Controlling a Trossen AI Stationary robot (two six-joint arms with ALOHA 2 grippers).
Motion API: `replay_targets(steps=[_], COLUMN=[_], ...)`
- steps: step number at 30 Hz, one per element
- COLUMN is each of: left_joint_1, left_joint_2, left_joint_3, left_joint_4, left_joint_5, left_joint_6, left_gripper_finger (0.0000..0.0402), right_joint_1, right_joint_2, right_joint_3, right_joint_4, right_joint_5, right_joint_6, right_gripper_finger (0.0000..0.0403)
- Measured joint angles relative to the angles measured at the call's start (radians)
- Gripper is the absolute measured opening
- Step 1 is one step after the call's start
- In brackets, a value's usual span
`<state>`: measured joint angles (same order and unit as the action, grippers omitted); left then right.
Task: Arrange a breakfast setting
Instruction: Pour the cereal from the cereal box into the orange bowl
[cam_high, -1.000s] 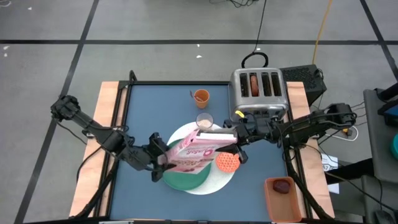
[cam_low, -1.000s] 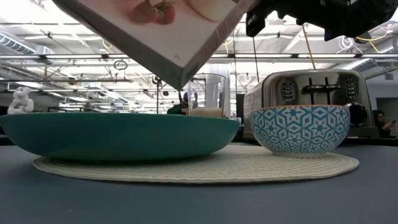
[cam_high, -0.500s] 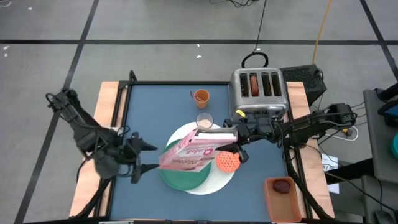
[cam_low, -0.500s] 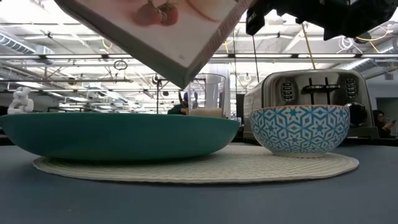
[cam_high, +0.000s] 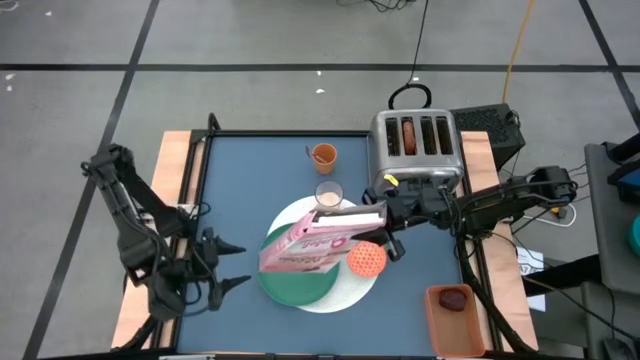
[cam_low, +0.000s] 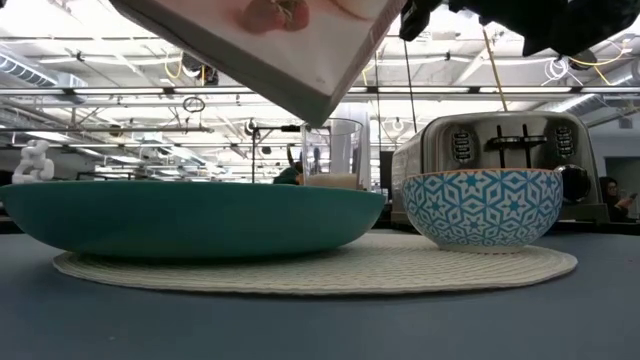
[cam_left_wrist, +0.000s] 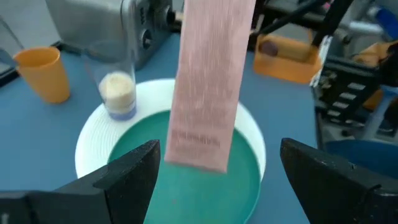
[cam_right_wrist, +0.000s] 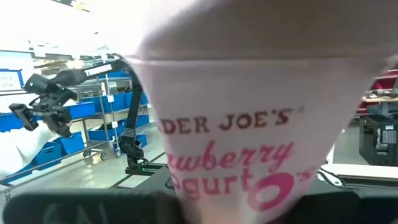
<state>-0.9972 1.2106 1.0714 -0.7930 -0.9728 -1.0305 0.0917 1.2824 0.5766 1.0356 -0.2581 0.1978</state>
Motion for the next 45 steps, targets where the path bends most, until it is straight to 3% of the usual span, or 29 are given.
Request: replay_targets(steps=[7, 27, 35, 40, 45], left_joint_1=[-0.034, -0.036, 0.038, 0.052, 0.05], left_joint_2=[0.122, 0.412, 0.455, 0.455, 0.454], left_joint_3=[0.0, 0.0, 0.0, -0.001, -0.001], left_joint_4=[-0.068, -0.198, -0.356, -0.376, -0.374], left_joint_5=[-0.037, -0.367, -0.373, -0.247, -0.208], left_joint_6=[-0.19, -0.565, -0.736, -0.758, -0.806], left_gripper_finger=[0.0333, 0.0333, 0.0333, 0.0333, 0.0333], right_joint_1=[0.0, 0.0, 0.0, 0.0, 0.0], right_joint_2=[-0.028, -0.034, -0.035, -0.062, -0.102], right_joint_3=[0.0, 0.0, 0.0, 0.0, 0.0], right_joint_4=[0.011, 0.038, 0.04, 0.039, 0.03], right_joint_5=[0.0, -0.001, -0.001, -0.001, -0.002], right_joint_6=[-0.011, -0.012, -0.012, -0.016, -0.054], right_gripper_finger=[0.0092, 0.009, 0.009, 0.009, 0.009])
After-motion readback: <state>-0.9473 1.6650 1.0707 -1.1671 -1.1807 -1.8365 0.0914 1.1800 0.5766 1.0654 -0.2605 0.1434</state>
